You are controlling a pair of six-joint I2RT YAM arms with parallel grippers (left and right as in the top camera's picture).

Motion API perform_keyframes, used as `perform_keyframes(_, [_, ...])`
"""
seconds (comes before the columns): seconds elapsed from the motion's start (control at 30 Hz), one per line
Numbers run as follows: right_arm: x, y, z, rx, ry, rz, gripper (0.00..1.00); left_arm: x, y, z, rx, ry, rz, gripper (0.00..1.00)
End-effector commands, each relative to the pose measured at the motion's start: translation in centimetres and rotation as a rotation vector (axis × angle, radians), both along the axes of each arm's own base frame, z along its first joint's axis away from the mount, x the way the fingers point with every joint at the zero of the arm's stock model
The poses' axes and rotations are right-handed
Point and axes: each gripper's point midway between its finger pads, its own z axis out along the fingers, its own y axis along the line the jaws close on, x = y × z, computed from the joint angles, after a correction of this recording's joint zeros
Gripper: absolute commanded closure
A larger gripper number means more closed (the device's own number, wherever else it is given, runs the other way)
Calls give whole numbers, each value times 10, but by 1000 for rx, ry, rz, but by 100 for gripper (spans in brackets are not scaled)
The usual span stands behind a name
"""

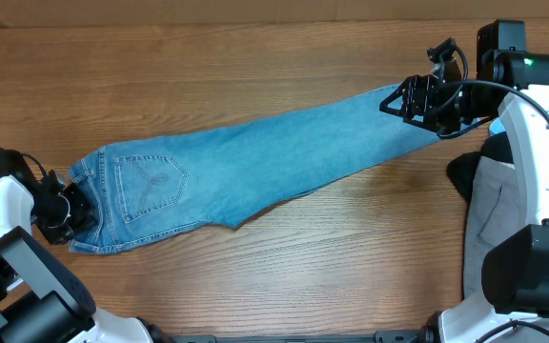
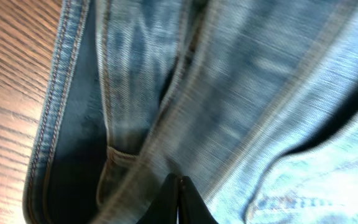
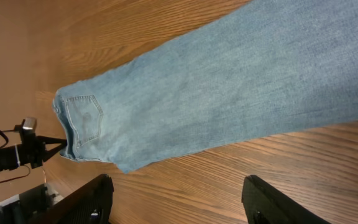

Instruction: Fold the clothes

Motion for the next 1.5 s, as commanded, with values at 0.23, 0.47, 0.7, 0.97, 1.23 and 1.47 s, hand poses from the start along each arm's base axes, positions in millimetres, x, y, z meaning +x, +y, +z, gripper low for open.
perform_keyframes(0.23, [-9,1,-35,-161,116,-80,51,16,-3,70,74,-221,-55,94])
perform_keyframes(0.47, [-22,30,-102,-168,215,-137,67,-10,13,65,172,-89,51,63])
perform_keyframes(0.7, [-29,29,-163,-184,215,-227,81,-17,19,49,187,-18,97,46])
perform_keyframes(0.97, [-25,21,-191,-215,136,-254,82,-24,29,43,170,0,160,34])
perform_keyframes(1.23, [-27,13,-222,-273,181,-267,86,-23,37,35,157,-2,183,27])
perform_keyframes(1.47, [-21,16,-220,-252,161,-260,87,-22,36,28,141,11,181,27])
